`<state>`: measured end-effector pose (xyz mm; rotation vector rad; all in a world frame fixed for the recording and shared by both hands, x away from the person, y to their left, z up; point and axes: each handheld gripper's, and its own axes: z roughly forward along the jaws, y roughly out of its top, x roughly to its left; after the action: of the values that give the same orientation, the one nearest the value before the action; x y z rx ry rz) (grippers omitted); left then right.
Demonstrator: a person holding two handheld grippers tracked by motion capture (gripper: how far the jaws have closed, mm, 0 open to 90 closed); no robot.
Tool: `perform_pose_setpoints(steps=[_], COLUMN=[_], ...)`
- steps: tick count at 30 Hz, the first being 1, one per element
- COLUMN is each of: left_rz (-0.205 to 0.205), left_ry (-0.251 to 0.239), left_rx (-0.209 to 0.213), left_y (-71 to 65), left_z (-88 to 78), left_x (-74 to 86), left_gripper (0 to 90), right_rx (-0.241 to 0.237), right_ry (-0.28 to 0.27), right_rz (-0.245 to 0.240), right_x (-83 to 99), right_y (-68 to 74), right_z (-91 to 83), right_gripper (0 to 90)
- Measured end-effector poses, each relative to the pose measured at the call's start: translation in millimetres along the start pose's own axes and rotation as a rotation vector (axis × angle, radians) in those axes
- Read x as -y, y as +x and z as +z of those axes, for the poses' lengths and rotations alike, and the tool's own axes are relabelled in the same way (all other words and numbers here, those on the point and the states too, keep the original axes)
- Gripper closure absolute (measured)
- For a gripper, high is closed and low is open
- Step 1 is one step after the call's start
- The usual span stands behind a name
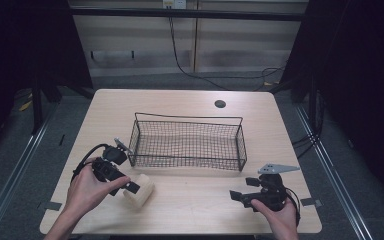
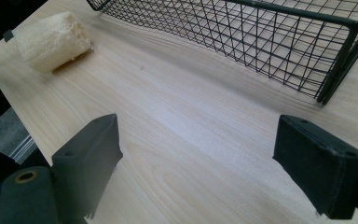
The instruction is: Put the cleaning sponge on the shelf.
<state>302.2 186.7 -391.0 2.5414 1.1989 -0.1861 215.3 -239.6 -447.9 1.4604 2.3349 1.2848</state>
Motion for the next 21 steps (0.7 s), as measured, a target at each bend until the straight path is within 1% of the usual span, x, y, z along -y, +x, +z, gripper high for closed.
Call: perform_pose_setpoints(steps=[1, 2, 3, 4, 5, 6, 7, 9, 11, 13, 14, 15, 17, 18, 19, 20, 21], left_rz=[-0.001, -0.002, -0.002, -0.001, -0.001, -0.003, -0.006, -0.017, -0.007, -0.009, -0.003, -0.002, -0.004, -0.006, -0.006, -0.009, -0.009], left_ry=[0.013, 0.026, 0.026, 0.049, 0.049, 0.06, 0.057, 0.059, 0.084, 0.087, 0.096, 0.077, 0.08, 0.092, 0.092, 0.109, 0.113], left_rx=[-0.02, -0.03, -0.03, -0.034, -0.034, -0.044, -0.047, -0.046, -0.037, -0.039, -0.039, -0.024, -0.025, -0.033, -0.033, -0.037, -0.04], left_y=[-0.6, -0.7, -0.7, -0.1, -0.1, -0.6, -0.6, -0.8, -0.9, -1.2, -1.1, -1.4, -0.8, -0.6, -0.6, 0.4, 0.3], left_z=[1.1, 2.7, 2.7, 6.3, 6.3, 9.3, 10.2, 12.9, 16.6, 18.2, 19.6, 19.5, 20.7, 22.3, 22.3, 25.3, 27.3], left_x=[-1.3, -2.3, -2.3, -4.1, -4.1, -5.0, -5.3, -6.2, -8.3, -8.8, -9.6, -8.9, -8.5, -8.7, -8.7, -9.4, -10.3], left_gripper=[19.9, 19.6, 18.9, 18.4, 18.4, 18.4, 18.4, 18.2, 18.2, 18.8, 18.9, 19.0, 22.2, 21.5, 20.3, 20.2, 20.2], right_rx=[-0.002, -0.003, -0.003, -0.004, -0.004, -0.006, -0.007, -0.009, -0.01, -0.012, -0.012, -0.012, -0.012, -0.018, -0.018, -0.018, -0.018], right_ry=[0.003, 0.002, 0.002, 0.003, 0.003, 0.006, 0.006, 0.008, 0.013, 0.014, 0.015, 0.016, 0.015, 0.019, 0.019, 0.018, 0.018], right_rz=[0.005, 0.004, 0.004, 0.002, 0.002, -0.001, 0.0, -0.006, 0.001, 0.002, 0.002, 0.003, 0.001, 0.005, 0.004, 0.0, 0.0], right_x=[-0.1, 0.0, 0.0, 0.0, 0.0, -0.1, 0.0, -0.1, -0.4, -0.5, -0.3, -0.2, -0.3, -0.4, -0.5, -0.7, -0.7], right_y=[-0.2, -0.8, -0.8, -0.8, -0.8, 0.1, 0.5, 0.3, 0.5, 0.6, 0.8, 0.8, 0.4, 0.5, 0.8, 1.0, 1.3], right_z=[0.0, 0.2, 0.2, 0.3, 0.3, 0.2, 0.2, 0.7, 1.0, 1.0, 0.9, 0.9, 1.7, 1.9, 2.1, 2.4, 2.4], right_gripper=[14.2, 14.2, 14.2, 14.3, 14.3, 14.8, 14.8, 15.2, 15.3, 15.3, 15.3, 15.4, 15.7, 16.1, 16.4, 16.6, 16.7])
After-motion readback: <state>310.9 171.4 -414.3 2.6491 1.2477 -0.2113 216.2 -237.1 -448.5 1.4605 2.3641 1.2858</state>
